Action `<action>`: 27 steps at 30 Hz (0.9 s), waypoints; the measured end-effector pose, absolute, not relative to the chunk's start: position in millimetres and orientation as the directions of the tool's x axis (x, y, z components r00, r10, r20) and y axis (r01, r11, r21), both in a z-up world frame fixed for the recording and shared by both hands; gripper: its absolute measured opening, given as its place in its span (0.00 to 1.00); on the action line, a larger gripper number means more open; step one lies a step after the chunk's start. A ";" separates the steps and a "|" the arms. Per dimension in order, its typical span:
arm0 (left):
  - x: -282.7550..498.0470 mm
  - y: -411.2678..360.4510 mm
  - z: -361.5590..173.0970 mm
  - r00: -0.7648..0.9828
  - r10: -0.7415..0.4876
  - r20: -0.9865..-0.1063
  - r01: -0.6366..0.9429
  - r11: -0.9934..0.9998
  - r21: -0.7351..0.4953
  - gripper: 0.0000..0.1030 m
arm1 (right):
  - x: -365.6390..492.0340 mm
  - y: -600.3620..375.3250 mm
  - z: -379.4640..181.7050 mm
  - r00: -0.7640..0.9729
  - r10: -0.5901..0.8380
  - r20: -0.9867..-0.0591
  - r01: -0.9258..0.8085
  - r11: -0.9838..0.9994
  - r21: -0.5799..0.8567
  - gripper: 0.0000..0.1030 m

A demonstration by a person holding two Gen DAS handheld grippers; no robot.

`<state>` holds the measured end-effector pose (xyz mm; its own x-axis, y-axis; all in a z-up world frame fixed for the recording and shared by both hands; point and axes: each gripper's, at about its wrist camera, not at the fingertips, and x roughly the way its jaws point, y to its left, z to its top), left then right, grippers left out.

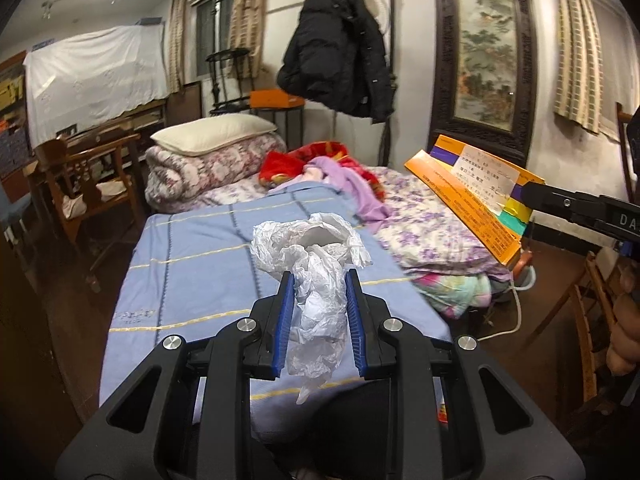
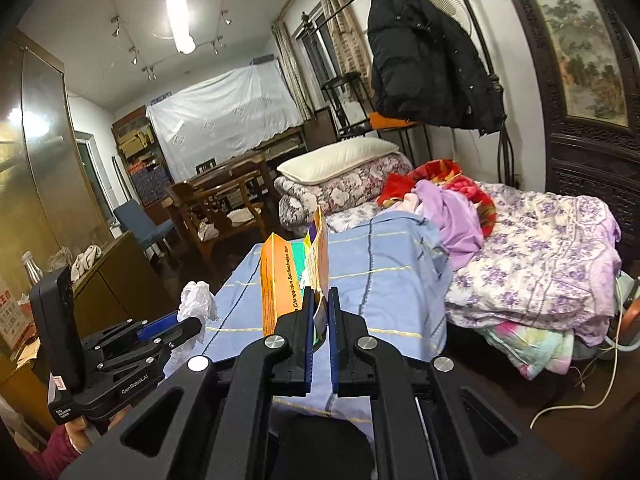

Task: Collect trash
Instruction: 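Carry the plastic bag and orange card box off the bed toward the red wastebasket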

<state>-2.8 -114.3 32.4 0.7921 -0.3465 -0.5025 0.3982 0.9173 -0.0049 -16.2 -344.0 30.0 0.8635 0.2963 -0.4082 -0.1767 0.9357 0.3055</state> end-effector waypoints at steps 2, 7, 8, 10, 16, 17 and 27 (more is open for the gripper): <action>-11.6 -121.4 35.0 0.790 -0.359 -0.497 0.413 0.911 -0.003 0.26 | -32.1 -354.5 31.6 0.871 0.291 -0.395 -0.172 0.936 0.309 0.07; -34.6 -143.1 39.0 0.773 -0.398 -0.494 0.458 0.889 0.001 0.26 | -65.9 -375.3 31.5 0.885 0.278 -0.373 -0.160 0.935 0.317 0.07; -37.6 -146.2 39.1 0.770 -0.403 -0.494 0.465 0.885 0.003 0.26 | -72.3 -378.8 31.4 0.889 0.271 -0.370 -0.154 0.936 0.316 0.07; -45.0 -156.7 39.5 0.752 -0.428 -0.501 0.493 0.870 -0.003 0.26 | -81.0 -385.3 30.2 0.895 0.258 -0.363 -0.144 0.939 0.314 0.07; -53.5 -180.0 38.9 0.718 -0.463 -0.520 0.542 0.840 -0.001 0.26 | -103.9 -408.4 22.6 0.909 0.215 -0.358 -0.098 0.943 0.318 0.07; -53.9 -186.4 39.0 0.713 -0.468 -0.522 0.551 0.834 0.005 0.26 | -105.8 -413.7 20.7 0.909 0.209 -0.362 -0.089 0.943 0.320 0.07; -44.7 -239.2 25.1 0.648 -0.499 -0.576 0.628 0.778 0.031 0.26 | -108.5 -453.5 -3.6 0.899 0.154 -0.410 -0.008 0.942 0.336 0.07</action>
<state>-44.7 -239.2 25.1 0.6476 -0.4993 -0.5756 0.6275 0.7780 0.0311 -108.5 -453.5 -3.6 0.8991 0.1544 -0.4096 -0.0084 0.9417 0.3364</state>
